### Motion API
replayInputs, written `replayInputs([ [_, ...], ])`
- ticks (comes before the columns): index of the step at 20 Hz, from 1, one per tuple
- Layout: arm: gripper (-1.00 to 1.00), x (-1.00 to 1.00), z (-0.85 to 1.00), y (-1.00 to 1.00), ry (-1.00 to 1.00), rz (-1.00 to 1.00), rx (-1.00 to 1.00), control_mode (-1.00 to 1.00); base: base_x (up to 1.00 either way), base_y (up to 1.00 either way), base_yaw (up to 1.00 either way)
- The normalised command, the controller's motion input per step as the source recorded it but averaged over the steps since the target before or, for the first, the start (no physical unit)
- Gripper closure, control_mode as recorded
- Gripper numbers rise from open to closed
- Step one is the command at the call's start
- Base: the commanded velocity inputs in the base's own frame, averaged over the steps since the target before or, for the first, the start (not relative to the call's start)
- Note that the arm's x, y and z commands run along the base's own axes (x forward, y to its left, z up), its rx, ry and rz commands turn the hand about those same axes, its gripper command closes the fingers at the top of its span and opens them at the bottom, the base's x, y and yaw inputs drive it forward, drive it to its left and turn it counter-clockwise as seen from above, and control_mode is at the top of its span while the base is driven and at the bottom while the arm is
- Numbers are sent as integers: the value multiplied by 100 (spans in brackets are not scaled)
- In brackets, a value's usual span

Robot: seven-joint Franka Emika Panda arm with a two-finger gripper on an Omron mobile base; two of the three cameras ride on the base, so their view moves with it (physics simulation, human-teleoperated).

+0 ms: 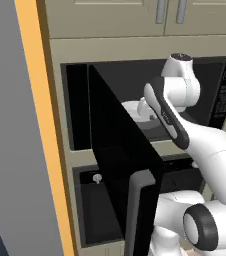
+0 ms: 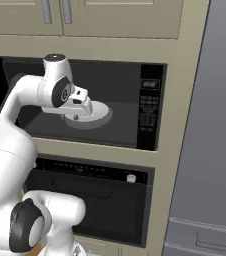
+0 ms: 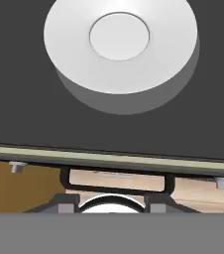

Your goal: Pick the squash from the counter and place it in the microwave.

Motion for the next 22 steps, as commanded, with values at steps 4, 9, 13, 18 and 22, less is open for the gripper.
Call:
replayInputs([
  [4,-100,-11,0,-2,0,0,0,100,-50,-18,2],
  [9,-100,0,0,0,0,0,0,100,-100,-31,1],
  [13,-100,0,0,0,0,0,0,100,-29,-10,-31],
  [18,-100,0,0,0,0,0,0,100,5,0,-81],
  [22,-100,0,0,0,0,0,0,100,2,0,-90],
])
